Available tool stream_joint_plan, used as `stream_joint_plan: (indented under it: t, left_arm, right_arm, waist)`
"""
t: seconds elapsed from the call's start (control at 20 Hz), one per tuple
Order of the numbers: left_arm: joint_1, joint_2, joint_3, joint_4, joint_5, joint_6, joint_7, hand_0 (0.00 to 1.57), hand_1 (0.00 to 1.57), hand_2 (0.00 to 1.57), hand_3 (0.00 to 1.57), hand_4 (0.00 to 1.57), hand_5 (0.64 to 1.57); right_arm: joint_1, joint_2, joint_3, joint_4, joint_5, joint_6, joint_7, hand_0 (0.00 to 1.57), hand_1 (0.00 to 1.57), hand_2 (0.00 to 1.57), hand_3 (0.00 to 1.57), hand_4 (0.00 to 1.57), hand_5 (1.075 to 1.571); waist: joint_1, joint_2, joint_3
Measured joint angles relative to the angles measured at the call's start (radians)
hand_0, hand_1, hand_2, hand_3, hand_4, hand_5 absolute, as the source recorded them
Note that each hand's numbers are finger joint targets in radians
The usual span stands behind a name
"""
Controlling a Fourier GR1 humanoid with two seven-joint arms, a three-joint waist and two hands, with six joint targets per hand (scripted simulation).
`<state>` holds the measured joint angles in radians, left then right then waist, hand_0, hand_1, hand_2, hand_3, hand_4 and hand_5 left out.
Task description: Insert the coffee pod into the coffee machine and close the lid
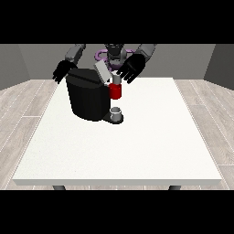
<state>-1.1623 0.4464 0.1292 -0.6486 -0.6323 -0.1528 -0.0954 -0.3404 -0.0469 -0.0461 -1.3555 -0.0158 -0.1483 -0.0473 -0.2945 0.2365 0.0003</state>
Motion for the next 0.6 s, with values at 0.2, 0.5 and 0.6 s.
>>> stream_joint_plan:
  t: [0.2,0.5,0.6]
  left_arm:
    - [-0.004,-0.019,-0.009,0.000,-0.011,0.013,-0.005,1.18,1.18,1.25,1.18,0.50,1.571]
    - [0.002,-0.018,-0.010,0.007,-0.016,0.007,-0.034,1.19,1.19,1.27,1.20,0.51,1.571]
    - [-0.001,-0.017,-0.009,0.012,-0.020,0.009,-0.032,1.19,1.19,1.27,1.20,0.51,1.571]
  right_arm:
    - [-0.001,0.005,-0.004,0.000,-0.004,-0.003,-0.007,0.00,0.00,0.00,0.00,0.50,1.571]
    - [0.000,0.006,-0.017,-0.004,-0.019,-0.004,-0.013,0.00,0.00,0.00,0.00,0.54,1.571]
    - [0.001,0.001,-0.022,-0.004,-0.024,0.003,-0.020,0.00,0.00,0.00,0.00,0.51,1.571]
  waist:
    - [0.001,0.007,0.0000]
    - [0.010,0.014,-0.0001]
    - [0.005,0.020,0.0001]
